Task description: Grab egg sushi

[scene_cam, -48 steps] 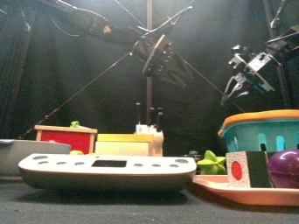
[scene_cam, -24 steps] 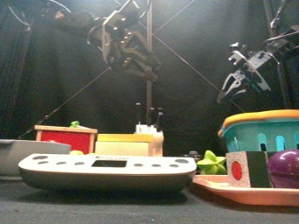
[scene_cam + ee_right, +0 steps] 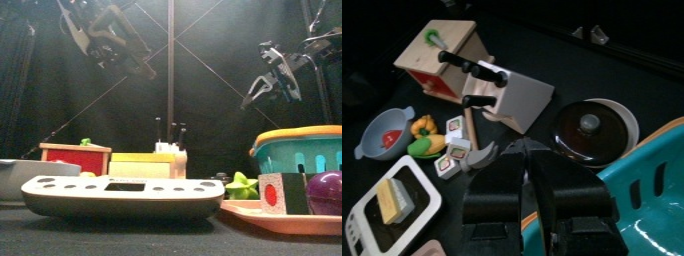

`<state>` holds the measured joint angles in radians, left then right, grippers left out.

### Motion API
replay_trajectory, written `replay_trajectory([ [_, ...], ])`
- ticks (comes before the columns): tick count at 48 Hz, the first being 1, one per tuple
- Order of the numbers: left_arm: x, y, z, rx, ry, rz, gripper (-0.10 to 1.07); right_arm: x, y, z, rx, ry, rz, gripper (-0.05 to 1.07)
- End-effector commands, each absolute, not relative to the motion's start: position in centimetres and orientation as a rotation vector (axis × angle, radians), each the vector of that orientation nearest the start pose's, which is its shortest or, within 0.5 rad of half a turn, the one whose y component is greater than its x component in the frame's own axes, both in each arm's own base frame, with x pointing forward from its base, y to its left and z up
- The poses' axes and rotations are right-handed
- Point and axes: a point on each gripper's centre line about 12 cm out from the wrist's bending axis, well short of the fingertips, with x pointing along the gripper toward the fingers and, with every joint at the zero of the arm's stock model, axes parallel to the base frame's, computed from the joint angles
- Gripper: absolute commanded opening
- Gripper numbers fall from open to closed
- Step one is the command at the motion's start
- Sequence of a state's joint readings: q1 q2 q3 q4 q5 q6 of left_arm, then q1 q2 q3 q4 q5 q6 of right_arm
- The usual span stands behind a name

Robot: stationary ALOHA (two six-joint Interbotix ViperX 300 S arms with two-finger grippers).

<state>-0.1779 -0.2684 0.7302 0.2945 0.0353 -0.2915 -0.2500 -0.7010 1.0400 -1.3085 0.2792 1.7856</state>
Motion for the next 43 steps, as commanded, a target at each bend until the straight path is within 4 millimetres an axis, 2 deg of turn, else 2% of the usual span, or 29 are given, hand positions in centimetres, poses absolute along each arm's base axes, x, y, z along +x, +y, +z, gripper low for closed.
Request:
replay_trajectory([
  [1, 34.4, -7.5, 24.7, 0.066, 0.48, -0.207, 0.87, 22.9, -8.8, 26.0, 0.464, 0.256, -0.567, 0.46],
  [11, 34.6, -10.2, 24.1, 0.089, 0.491, -0.278, 0.88, 23.1, -8.6, 26.3, 0.454, 0.25, -0.539, 0.46],
  [19, 35.4, -10.6, 21.5, 0.107, 0.582, -0.274, 0.88, 23.3, -8.7, 26.9, 0.445, 0.237, -0.535, 0.46],
  [27, 36.7, -10.2, 19.3, 0.117, 0.684, -0.236, 0.88, 23.5, -8.5, 27.3, 0.445, 0.229, -0.52, 0.46],
  [34, 38.0, -9.2, 18.3, 0.124, 0.794, -0.17, 0.88, 23.6, -8.3, 27.3, 0.446, 0.229, -0.503, 0.46],
  [43, 39.9, -8.0, 19.3, 0.181, 0.97, -0.057, 0.88, 23.5, -8.4, 26.9, 0.434, 0.239, -0.506, 0.46],
])
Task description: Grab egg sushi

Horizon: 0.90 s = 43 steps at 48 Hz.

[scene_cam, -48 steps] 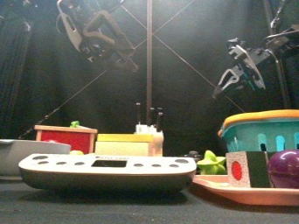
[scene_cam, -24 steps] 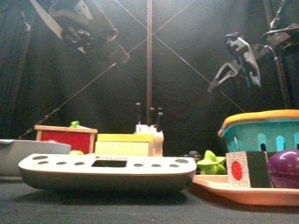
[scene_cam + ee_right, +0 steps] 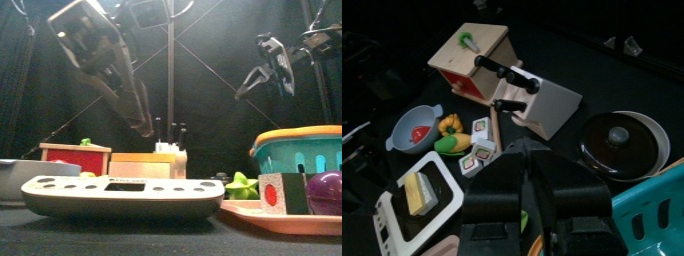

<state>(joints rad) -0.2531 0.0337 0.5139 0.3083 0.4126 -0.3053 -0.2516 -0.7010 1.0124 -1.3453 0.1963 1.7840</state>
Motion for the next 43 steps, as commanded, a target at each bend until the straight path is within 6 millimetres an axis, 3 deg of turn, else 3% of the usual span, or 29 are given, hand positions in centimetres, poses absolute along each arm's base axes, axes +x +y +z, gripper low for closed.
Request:
replay_trajectory([
  [1, 40.0, -8.0, 19.4, 0.191, 0.982, -0.05, 0.88, 23.5, -8.4, 27.0, 0.432, 0.237, -0.507, 0.46],
  [15, 41.9, -7.7, 17.4, 0.254, 1.06, -0.016, 0.88, 23.5, -8.4, 26.9, 0.428, 0.24, -0.504, 0.46],
  [43, 41.3, -5.5, 14.8, 0.14, 1.017, 0.007, 0.87, 23.4, -8.4, 26.7, 0.426, 0.244, -0.506, 0.46],
])
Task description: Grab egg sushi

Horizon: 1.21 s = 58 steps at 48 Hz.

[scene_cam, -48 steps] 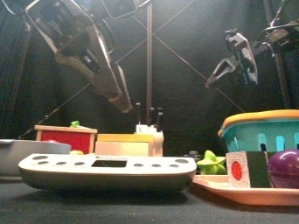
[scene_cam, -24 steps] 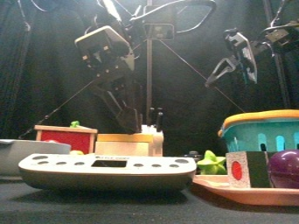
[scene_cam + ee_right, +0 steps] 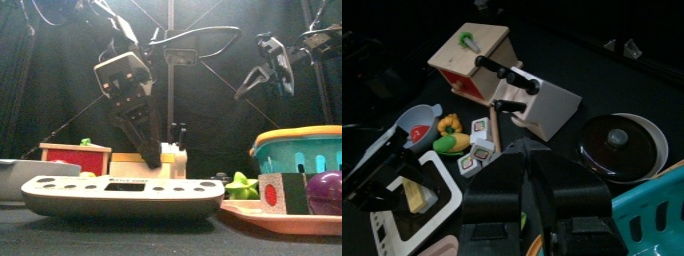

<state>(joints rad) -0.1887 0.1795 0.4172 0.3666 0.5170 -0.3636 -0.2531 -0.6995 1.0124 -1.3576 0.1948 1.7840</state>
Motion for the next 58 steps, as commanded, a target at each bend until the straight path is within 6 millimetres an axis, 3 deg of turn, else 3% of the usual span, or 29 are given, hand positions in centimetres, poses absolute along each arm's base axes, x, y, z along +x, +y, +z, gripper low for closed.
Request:
replay_trajectory([
  [1, 41.2, -5.4, 14.7, 0.139, 1.015, 0.006, 0.87, 23.4, -8.4, 26.7, 0.425, 0.243, -0.507, 0.46],
  [19, 40.4, -5.3, 13.5, 0.104, 0.991, -0.016, 0.83, 23.5, -8.4, 26.6, 0.426, 0.248, -0.507, 0.46],
  [33, 40.2, -5.4, 14.5, 0.095, 0.959, -0.022, 0.63, 23.4, -8.5, 26.5, 0.427, 0.25, -0.512, 0.46],
  [43, 40.2, -5.2, 16.4, 0.088, 0.906, -0.022, 0.62, 23.2, -8.6, 26.1, 0.432, 0.258, -0.519, 0.46],
  [58, 40.1, -4.7, 17.0, 0.083, 0.857, -0.027, 0.62, 23.2, -8.6, 26.0, 0.437, 0.261, -0.52, 0.46],
])
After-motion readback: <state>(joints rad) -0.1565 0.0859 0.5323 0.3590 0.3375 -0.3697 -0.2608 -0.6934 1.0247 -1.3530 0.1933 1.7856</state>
